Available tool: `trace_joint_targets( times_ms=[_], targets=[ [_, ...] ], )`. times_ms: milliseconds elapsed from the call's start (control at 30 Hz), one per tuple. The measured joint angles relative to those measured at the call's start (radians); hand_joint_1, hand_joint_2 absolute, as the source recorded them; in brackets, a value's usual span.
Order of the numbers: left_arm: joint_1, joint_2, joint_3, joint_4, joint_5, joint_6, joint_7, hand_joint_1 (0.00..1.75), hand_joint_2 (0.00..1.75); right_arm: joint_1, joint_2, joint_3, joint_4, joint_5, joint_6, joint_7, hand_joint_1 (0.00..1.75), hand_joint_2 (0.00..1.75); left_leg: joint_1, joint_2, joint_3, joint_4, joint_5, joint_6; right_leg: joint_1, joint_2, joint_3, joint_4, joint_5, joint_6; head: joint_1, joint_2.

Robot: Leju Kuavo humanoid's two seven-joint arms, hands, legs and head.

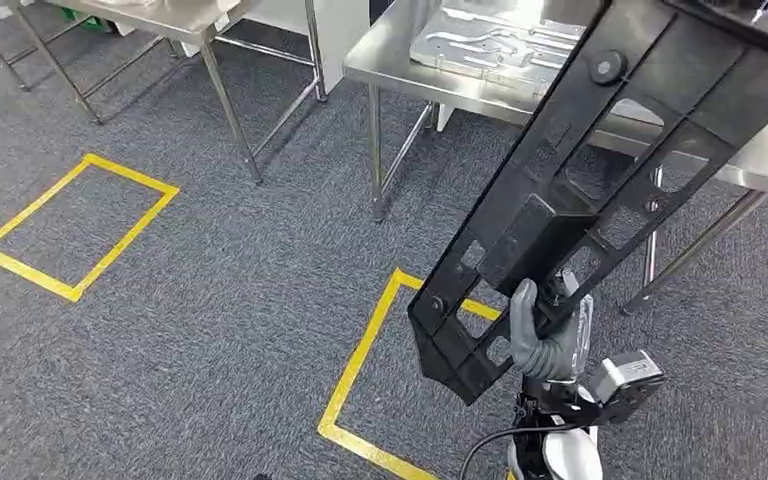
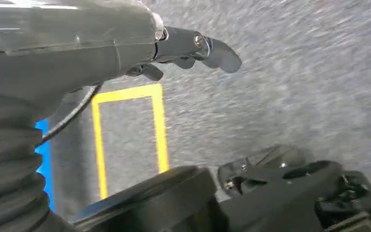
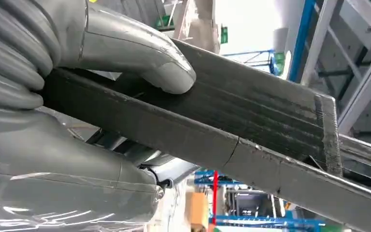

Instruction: Take the parts from the cabinet and place them on the table.

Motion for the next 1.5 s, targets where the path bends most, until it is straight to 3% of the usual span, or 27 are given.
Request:
trace_joint_targets(
  times_ms=[133,167,233,333,400,467,533,567,600,633,667,700,767,833,867,900,967,1033,1067,1100,1133,1167,1200,1333,1367,1400,1500],
  targets=[
    [0.007,0.0,0.0,0.0,0.002,0.002,0.002,0.0,1.75,-0.003,0.001,0.003,0.007,-0.002,0.002,0.001,1.71,1.75,-0.002,-0.002,0.043,-0.215,0.207,0.012,0.002,0.014,0.075,0.0,-0.051,0.007,0.0,0.0],
    [0.009,0.0,0.0,0.001,0.002,0.002,0.002,0.0,1.75,-0.007,0.001,0.004,0.012,-0.004,0.002,0.001,1.71,1.75,-0.012,-0.005,0.038,-0.205,0.196,0.017,0.005,0.019,0.075,0.001,-0.057,0.015,0.005,0.0],
    [0.007,0.0,0.0,0.0,0.001,0.004,0.003,0.0,1.75,-0.014,0.002,0.009,0.015,-0.007,0.003,0.006,1.71,1.75,-0.017,-0.002,0.087,-0.285,0.144,0.029,-0.003,0.022,0.069,-0.001,-0.061,0.03,-0.002,0.0],
    [0.013,-0.001,0.0,0.0,0.001,0.003,0.003,0.0,1.75,-0.02,0.002,0.012,0.02,-0.01,0.003,0.011,1.71,1.75,-0.007,-0.009,0.131,-0.328,0.135,0.046,-0.004,0.015,0.053,0.052,-0.034,0.047,-0.005,0.0],
    [0.02,-0.001,-0.001,0.0,0.0,0.004,0.004,0.0,1.75,-0.029,0.002,0.012,0.025,-0.013,0.004,0.01,1.71,1.75,-0.004,-0.008,0.169,-0.349,0.122,0.053,-0.006,0.013,-0.03,0.166,-0.025,0.057,0.0,0.0],
    [0.026,-0.001,-0.001,0.0,0.0,0.004,0.005,0.0,1.75,-0.028,0.002,0.012,0.032,-0.017,0.004,0.01,1.71,1.75,-0.001,-0.009,0.205,-0.361,0.101,0.052,-0.014,0.011,-0.137,0.262,-0.063,0.07,0.0,0.0],
    [0.03,-0.001,-0.001,0.0,0.001,0.004,0.005,0.0,1.75,-0.029,0.002,0.012,0.04,-0.023,0.008,0.01,1.71,1.75,0.002,-0.011,0.248,-0.368,0.073,0.048,-0.018,0.008,-0.196,0.254,-0.098,0.073,0.0,0.0],
    [0.033,-0.001,-0.001,0.0,0.001,0.004,0.005,0.0,1.75,-0.029,0.002,0.012,0.042,-0.024,0.01,0.01,1.71,1.75,0.006,-0.012,0.276,-0.372,0.056,0.046,-0.019,0.006,-0.204,0.211,-0.087,0.073,0.0,0.0],
    [0.034,-0.001,-0.001,0.0,0.001,0.004,0.006,0.0,1.75,-0.029,0.002,0.012,0.044,-0.025,0.012,0.01,1.71,1.75,0.008,-0.011,0.303,-0.376,0.037,0.042,-0.019,0.001,-0.203,0.15,-0.038,0.072,0.0,0.0],
    [0.036,-0.001,-0.002,0.0,0.001,0.004,0.008,0.0,1.75,-0.029,0.001,0.012,0.047,-0.025,0.014,0.01,1.71,1.75,0.009,-0.007,0.326,-0.38,0.016,0.034,-0.018,-0.013,-0.198,0.074,0.065,0.066,0.001,0.0],
    [0.042,-0.001,-0.002,0.001,0.0,0.004,0.009,0.0,1.75,-0.029,0.0,0.012,0.051,-0.026,0.016,0.01,1.71,1.75,0.005,0.0,0.348,-0.38,-0.006,0.03,-0.008,-0.053,-0.208,0.009,0.222,0.054,0.005,0.0],
    [0.043,-0.001,-0.002,0.0,0.001,0.004,0.011,0.0,1.75,-0.035,-0.001,0.014,0.058,-0.028,0.016,0.012,1.71,1.75,0.002,0.001,0.352,-0.395,-0.017,0.02,0.002,-0.055,-0.21,0.031,0.18,0.047,0.007,0.0],
    [0.041,0.001,-0.003,0.0,-0.002,0.006,0.012,0.0,1.75,-0.035,-0.001,0.017,0.058,-0.032,0.019,0.01,1.71,1.75,-0.001,0.022,0.398,-0.419,-0.012,0.003,0.004,-0.025,-0.201,0.034,0.166,0.029,0.005,0.0],
    [0.038,0.0,-0.005,0.0,-0.002,0.007,0.013,0.0,1.75,-0.039,-0.001,0.018,0.056,-0.039,0.02,0.011,1.71,1.75,0.003,0.017,0.361,-0.319,0.046,-0.005,-0.008,-0.003,-0.16,0.019,0.138,0.014,-0.002,0.0],
    [0.038,0.0,-0.005,0.0,-0.002,0.007,0.013,0.0,1.75,-0.04,-0.001,0.017,0.056,-0.041,0.02,0.01,1.71,1.75,0.004,0.005,0.314,-0.229,0.07,-0.003,-0.004,0.003,-0.14,0.013,0.125,0.006,-0.002,0.0],
    [0.036,0.0,-0.005,0.0,-0.002,0.007,0.012,0.0,1.75,-0.04,-0.001,0.018,0.056,-0.041,0.02,0.01,1.71,1.75,0.004,0.0,0.255,-0.148,0.06,-0.001,-0.002,0.011,-0.122,0.01,0.114,0.0,-0.006,0.0],
    [0.024,0.0,-0.005,0.0,-0.001,0.006,0.01,0.0,1.75,-0.038,-0.001,0.019,0.057,-0.041,0.021,0.01,1.71,1.75,-0.001,-0.001,0.152,-0.065,-0.058,0.0,0.0,0.031,-0.081,0.004,0.082,-0.005,-0.008,0.0],
    [0.015,0.0,-0.005,0.0,0.0,0.005,0.01,0.0,1.75,-0.038,-0.001,0.019,0.057,-0.041,0.021,0.01,1.71,1.75,-0.002,-0.001,0.102,-0.075,-0.167,0.0,0.003,0.052,-0.04,0.004,0.052,-0.005,-0.009,0.0],
    [0.012,0.0,-0.005,0.0,0.0,0.005,0.01,0.0,1.75,-0.038,-0.001,0.019,0.057,-0.041,0.021,0.01,1.71,1.75,-0.002,-0.001,0.086,-0.102,-0.176,0.003,0.005,0.064,-0.016,0.004,0.038,-0.005,-0.01,0.0],
    [0.011,0.0,-0.005,0.0,0.0,0.005,0.01,0.0,1.75,-0.038,-0.001,0.019,0.057,-0.041,0.021,0.01,1.71,1.75,-0.002,-0.005,0.076,-0.141,-0.139,0.007,0.007,0.075,0.007,0.005,0.024,-0.003,-0.009,0.0],
    [0.011,0.0,-0.005,0.0,0.001,0.005,0.009,0.0,1.75,-0.038,-0.001,0.019,0.057,-0.041,0.021,0.01,1.71,1.75,-0.004,-0.022,0.066,-0.19,-0.043,0.014,0.009,0.083,0.028,0.005,0.009,-0.003,-0.01,0.0],
    [0.012,0.001,-0.005,0.0,0.003,0.004,0.009,0.0,1.75,-0.035,-0.001,0.019,0.058,-0.041,0.021,0.01,1.71,1.75,-0.004,-0.062,0.051,-0.248,0.125,0.019,0.006,0.09,0.031,0.003,-0.006,-0.001,-0.008,0.0],
    [0.009,0.0,-0.005,0.001,0.005,0.003,0.008,0.0,1.75,-0.037,-0.001,0.019,0.061,-0.042,0.021,0.01,1.71,1.75,-0.011,-0.082,0.027,-0.282,0.205,0.021,0.008,0.104,0.041,0.025,-0.014,0.004,-0.006,0.0],
    [0.0,-0.005,-0.005,0.001,-0.002,0.004,0.01,0.0,1.75,-0.033,0.0,0.018,0.05,-0.043,0.021,0.01,1.71,1.75,-0.012,-0.043,0.051,-0.293,0.202,0.041,0.005,0.133,0.041,0.015,-0.036,0.029,-0.01,0.0],
    [0.002,-0.004,-0.005,0.001,-0.002,0.003,0.01,0.0,1.75,-0.032,0.0,0.018,0.047,-0.043,0.021,0.01,1.71,1.75,-0.01,-0.034,0.061,-0.303,0.202,0.044,0.007,0.069,0.035,0.033,-0.046,0.036,-0.01,0.0],
    [0.005,-0.005,-0.005,0.001,-0.002,0.003,0.011,0.0,1.75,-0.035,-0.001,0.018,0.046,-0.043,0.021,0.01,1.71,1.75,-0.01,-0.025,0.068,-0.308,0.198,0.051,0.006,0.034,0.008,0.077,-0.07,0.042,-0.002,0.0],
    [0.01,-0.003,-0.005,0.001,-0.002,0.004,0.011,0.0,1.75,-0.034,-0.002,0.018,0.046,-0.043,0.021,0.01,1.71,1.75,-0.01,0.007,0.083,-0.308,0.181,0.056,-0.009,0.012,-0.124,0.282,-0.127,0.058,-0.003,0.0]
  ],
)
